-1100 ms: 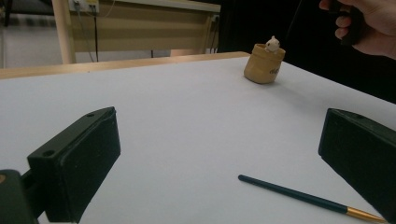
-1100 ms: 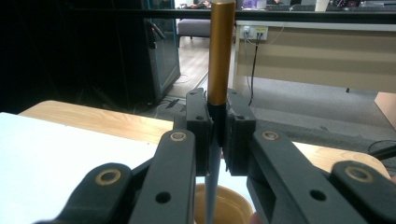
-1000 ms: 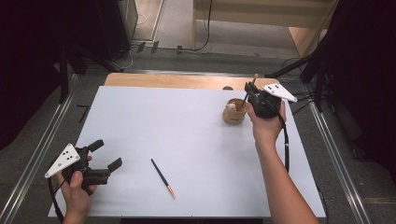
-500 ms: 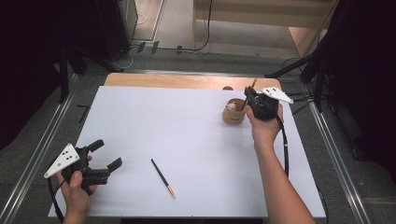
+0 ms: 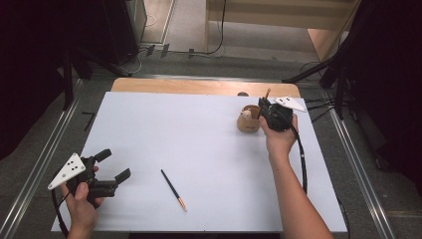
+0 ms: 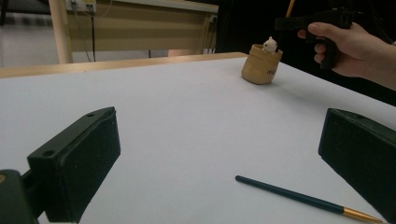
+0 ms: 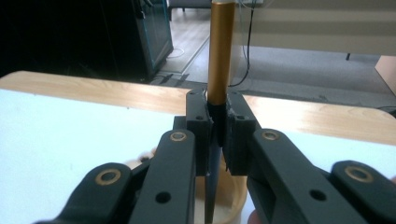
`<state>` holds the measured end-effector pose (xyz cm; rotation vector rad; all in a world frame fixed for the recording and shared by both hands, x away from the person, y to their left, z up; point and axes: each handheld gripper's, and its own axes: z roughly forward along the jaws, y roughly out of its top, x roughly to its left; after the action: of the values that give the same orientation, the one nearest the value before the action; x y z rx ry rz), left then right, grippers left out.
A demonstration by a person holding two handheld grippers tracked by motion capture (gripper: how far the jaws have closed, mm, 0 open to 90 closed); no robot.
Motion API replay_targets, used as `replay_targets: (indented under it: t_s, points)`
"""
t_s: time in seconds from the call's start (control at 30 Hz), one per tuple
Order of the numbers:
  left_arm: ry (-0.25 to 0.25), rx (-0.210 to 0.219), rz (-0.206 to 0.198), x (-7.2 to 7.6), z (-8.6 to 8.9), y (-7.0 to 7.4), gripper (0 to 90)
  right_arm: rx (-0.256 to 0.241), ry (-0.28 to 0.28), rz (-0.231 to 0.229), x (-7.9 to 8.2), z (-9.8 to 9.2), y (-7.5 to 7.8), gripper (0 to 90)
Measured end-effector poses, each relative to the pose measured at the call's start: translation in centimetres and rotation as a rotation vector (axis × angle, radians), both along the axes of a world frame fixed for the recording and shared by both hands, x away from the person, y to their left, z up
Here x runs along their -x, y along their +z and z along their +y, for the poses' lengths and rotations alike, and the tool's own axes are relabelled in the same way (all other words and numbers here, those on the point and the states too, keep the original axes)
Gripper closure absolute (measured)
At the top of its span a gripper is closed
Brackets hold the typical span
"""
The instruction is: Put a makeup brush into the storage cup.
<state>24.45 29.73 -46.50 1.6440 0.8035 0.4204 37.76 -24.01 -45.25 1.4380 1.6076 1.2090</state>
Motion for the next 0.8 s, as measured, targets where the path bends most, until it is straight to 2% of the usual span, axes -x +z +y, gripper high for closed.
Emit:
replay_targets:
  t_s: [0.1, 0.43, 0.73, 0.8]
  points:
    - [-0.001, 0.002, 0.001, 0.0, 0.0, 0.0, 0.0, 0.005, -0.002, 0.02, 0.0, 0.0, -0.8, 84.3]
    - [-0.002, 0.0, 0.007, 0.0, -0.1, -0.1, 0.0, 0.029, 0.0, 0.055, -0.1, 0.3, -1.4, 83.4]
    - [-0.001, 0.002, 0.003, -0.1, 0.0, 0.0, 0.0, -0.015, -0.023, 0.037, 1.0, -0.5, -1.5, 69.6]
    - [-0.001, 0.001, 0.003, -0.1, 0.0, -0.1, 0.0, -0.009, -0.018, 0.036, 1.3, -0.6, -1.3, 64.7]
